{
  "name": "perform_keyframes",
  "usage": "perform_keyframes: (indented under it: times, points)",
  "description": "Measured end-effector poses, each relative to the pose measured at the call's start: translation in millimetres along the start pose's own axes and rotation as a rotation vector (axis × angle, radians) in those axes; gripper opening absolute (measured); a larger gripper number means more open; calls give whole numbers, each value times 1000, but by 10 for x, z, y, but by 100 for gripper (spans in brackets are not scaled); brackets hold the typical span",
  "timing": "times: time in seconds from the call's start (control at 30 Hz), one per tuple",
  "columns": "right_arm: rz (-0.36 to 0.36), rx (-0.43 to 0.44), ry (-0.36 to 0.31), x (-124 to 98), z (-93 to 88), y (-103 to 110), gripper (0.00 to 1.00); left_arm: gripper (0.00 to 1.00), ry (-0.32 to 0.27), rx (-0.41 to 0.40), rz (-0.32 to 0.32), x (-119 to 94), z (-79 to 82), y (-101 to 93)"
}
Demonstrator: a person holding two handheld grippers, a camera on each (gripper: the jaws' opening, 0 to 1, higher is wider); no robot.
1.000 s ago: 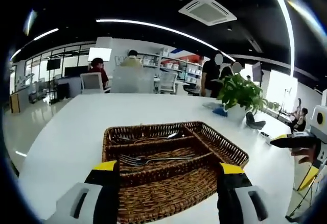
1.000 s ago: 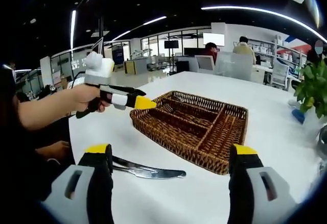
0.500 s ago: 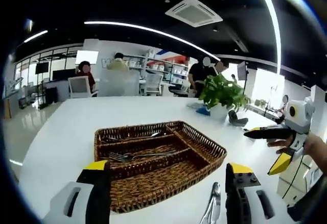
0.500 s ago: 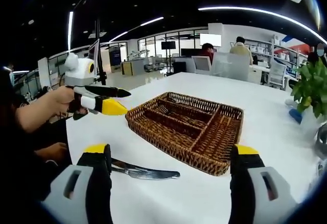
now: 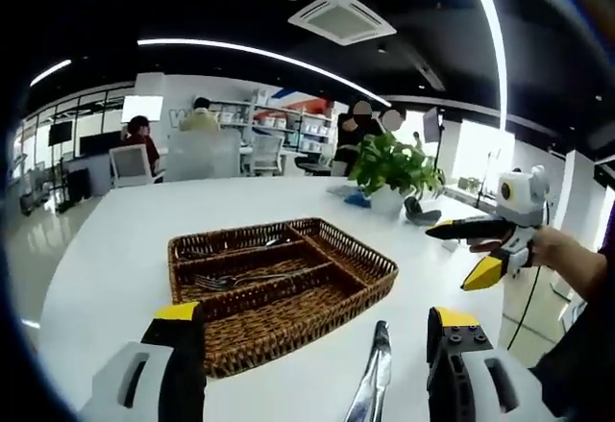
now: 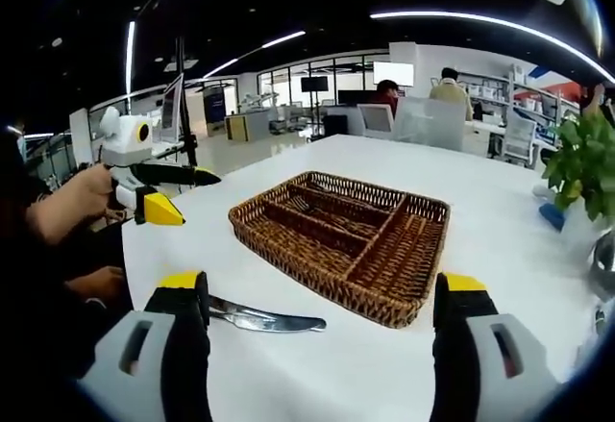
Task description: Arrange the knives, forks, and spoons in their matching storage slots by inserting each utensil handle-first until every utensil is classified and aligned in the correct compartment
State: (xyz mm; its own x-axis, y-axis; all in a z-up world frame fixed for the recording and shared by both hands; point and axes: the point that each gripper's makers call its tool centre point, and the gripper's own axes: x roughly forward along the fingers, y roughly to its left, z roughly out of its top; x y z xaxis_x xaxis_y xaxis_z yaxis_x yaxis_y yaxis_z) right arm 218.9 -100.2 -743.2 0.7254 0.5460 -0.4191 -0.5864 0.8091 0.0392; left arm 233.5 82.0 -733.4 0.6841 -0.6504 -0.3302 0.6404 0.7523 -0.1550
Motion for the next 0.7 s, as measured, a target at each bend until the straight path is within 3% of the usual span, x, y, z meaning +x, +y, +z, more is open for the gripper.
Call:
perform_keyframes:
  times: [0.23,0.43,0.7]
  points:
    - [-3,1,2,13,13,-26,100,100,-51,6,5,-102,69,2]
    - [-10,9,-13,4,49,-22,100,100,41,21,23,-121,-122,64]
    - [-8,12,-15,-11,51,7,100,100,55,22,30,-128,-163,140]
